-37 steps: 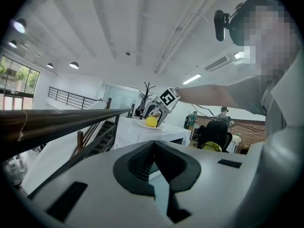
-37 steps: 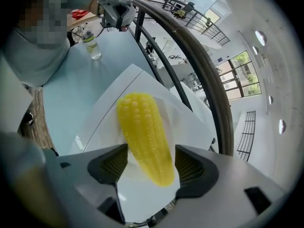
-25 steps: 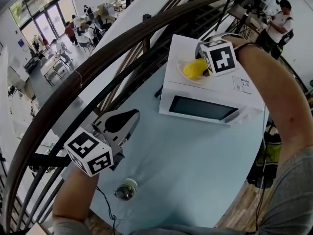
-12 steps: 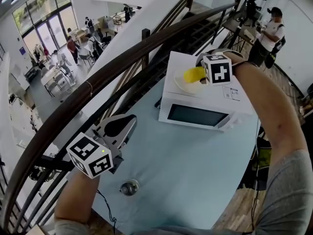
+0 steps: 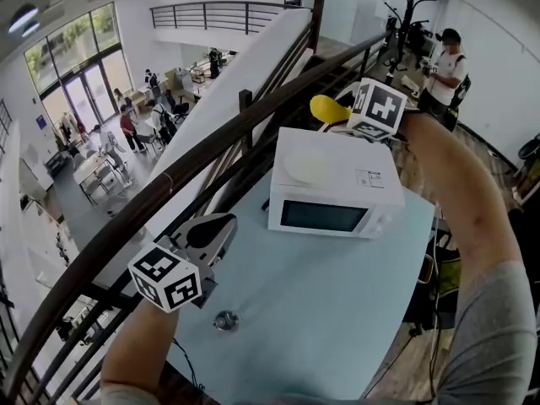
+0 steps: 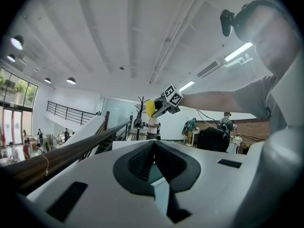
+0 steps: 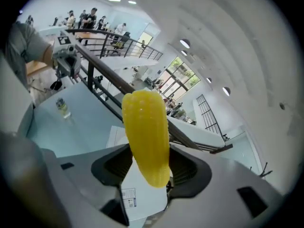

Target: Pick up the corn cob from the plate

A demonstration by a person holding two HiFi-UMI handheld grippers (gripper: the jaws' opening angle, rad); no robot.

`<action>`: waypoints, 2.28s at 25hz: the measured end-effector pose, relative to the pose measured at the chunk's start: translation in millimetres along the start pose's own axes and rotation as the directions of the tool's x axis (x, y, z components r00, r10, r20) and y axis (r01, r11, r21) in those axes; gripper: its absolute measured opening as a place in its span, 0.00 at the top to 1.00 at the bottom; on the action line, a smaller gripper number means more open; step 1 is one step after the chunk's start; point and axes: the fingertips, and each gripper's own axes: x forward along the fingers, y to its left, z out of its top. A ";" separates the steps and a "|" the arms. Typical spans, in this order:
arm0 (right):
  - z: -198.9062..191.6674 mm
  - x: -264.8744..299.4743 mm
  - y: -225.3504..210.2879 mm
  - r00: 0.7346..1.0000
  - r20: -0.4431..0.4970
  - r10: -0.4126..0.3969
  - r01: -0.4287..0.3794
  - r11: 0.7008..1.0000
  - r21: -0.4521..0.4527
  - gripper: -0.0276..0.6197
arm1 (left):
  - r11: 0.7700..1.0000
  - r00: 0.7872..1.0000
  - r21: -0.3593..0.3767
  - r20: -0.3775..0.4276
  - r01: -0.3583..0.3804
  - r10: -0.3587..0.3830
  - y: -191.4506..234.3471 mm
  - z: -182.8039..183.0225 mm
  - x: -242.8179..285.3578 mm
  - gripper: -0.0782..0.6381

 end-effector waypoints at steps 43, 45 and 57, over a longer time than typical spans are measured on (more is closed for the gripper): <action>-103.7 -480.3 207.1 0.800 0.484 -0.355 -0.090 0.726 0.681 0.57 | 0.998 0.989 0.028 0.134 -0.063 0.058 -384.4 168.5 -116.1 0.87; -105.4 -483.2 217.2 0.799 0.489 -0.351 -0.100 0.724 0.683 0.57 | 0.998 0.988 0.021 0.145 -0.066 0.062 -391.8 164.7 -125.4 0.87; -58.1 -460.4 268.2 0.791 0.500 -0.353 -0.159 0.671 0.724 0.57 | 0.992 0.987 0.118 0.150 0.045 -0.063 -372.8 145.6 -171.8 0.87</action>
